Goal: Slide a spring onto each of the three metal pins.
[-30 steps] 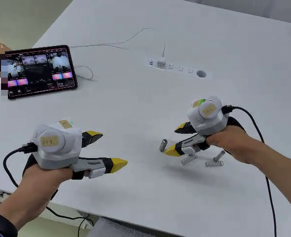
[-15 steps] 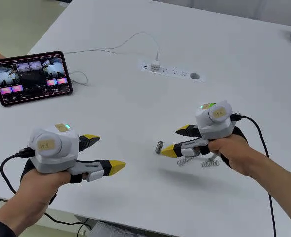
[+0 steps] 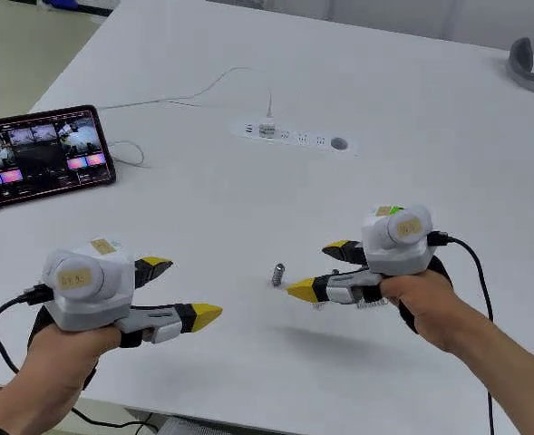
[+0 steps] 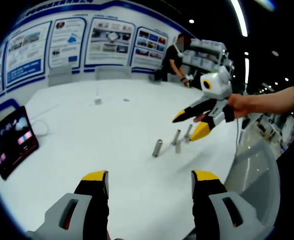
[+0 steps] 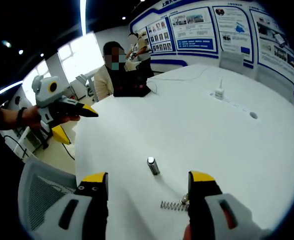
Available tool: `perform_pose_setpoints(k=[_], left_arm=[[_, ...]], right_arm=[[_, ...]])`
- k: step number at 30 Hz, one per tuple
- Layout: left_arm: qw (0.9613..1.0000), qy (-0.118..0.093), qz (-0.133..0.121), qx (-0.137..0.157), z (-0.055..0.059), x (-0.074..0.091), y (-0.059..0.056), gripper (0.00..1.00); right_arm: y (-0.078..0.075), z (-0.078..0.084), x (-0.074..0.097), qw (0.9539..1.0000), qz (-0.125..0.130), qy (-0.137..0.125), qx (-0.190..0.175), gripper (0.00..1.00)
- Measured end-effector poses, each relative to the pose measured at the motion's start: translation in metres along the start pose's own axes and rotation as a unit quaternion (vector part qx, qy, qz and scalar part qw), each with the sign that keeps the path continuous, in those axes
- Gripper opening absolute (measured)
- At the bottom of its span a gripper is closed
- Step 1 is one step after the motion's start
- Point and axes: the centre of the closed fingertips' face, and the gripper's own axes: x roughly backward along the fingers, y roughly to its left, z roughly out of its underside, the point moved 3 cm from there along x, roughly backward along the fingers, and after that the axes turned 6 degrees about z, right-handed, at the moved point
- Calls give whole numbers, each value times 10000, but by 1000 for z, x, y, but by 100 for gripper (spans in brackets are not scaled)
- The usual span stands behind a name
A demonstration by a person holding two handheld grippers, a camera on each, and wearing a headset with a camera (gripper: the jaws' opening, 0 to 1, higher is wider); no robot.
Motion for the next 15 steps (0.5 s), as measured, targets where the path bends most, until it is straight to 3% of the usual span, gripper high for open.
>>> perform_pose_setpoints(k=[15], left_arm=[[9999,44,112,-77,-5,-14,-3,70]], right_arm=[[-6,30,30,9988,327,-42,-352,74]])
